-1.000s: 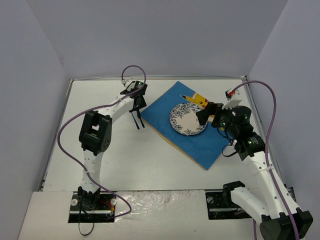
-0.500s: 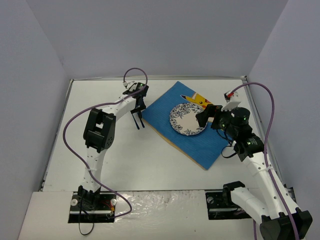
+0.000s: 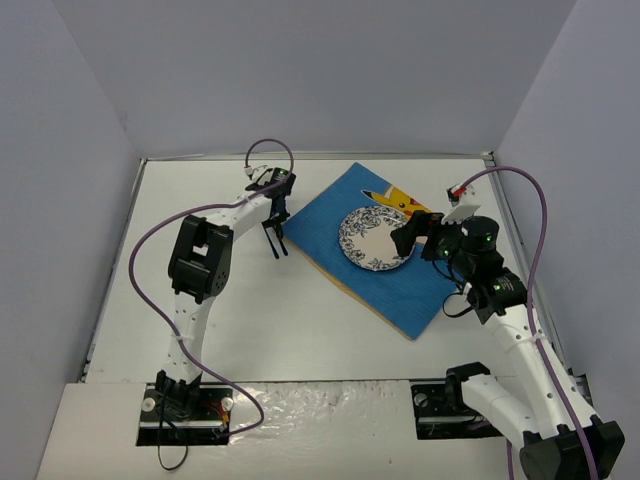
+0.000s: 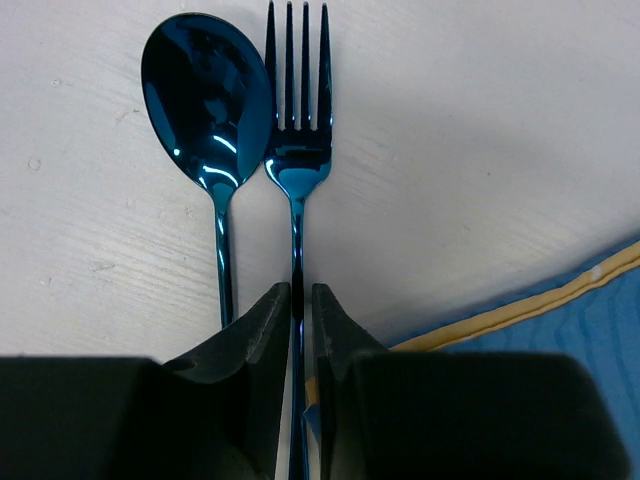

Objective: Set the dinner table for one person

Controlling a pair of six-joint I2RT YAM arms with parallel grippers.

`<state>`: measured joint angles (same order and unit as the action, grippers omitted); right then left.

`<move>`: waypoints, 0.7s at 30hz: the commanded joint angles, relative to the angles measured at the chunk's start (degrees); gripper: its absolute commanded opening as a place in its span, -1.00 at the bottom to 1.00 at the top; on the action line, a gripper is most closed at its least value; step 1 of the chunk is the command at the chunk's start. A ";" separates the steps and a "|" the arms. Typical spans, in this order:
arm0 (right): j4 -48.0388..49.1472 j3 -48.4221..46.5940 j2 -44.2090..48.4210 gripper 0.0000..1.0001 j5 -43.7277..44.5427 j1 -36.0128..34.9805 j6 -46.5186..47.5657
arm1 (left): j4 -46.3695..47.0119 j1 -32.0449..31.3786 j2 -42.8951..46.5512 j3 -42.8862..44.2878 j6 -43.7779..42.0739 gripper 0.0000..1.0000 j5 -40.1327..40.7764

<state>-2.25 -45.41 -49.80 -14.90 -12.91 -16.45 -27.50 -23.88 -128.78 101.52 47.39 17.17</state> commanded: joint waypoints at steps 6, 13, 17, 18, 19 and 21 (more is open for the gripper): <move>4.46 -0.30 1.26 1.00 -1.25 -0.54 0.36 | 0.08 1.44 2.53 -0.28 -3.43 -1.00 0.75; 4.45 -0.17 2.49 1.00 -1.14 -0.49 0.21 | 3.56 1.50 8.99 1.08 -16.60 -1.00 3.41; 4.38 -0.21 2.74 1.00 -1.05 -0.54 -0.06 | 7.26 0.82 13.70 0.01 -26.94 -1.00 1.46; 4.32 -0.21 2.82 1.00 -0.97 -0.58 -0.08 | 7.98 0.41 14.52 -0.10 -29.94 -1.00 0.46; 4.27 -0.17 2.93 1.00 -0.91 -0.63 -0.08 | 8.44 -0.14 15.16 0.00 -32.77 -1.00 -0.65; 4.27 -0.03 3.21 1.00 -0.79 -0.63 -0.10 | 9.40 -1.70 15.71 0.63 -36.85 -1.00 -3.54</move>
<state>-2.22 -45.39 -47.53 -15.07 -12.91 -16.49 -24.43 -22.93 -121.08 100.22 24.45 17.33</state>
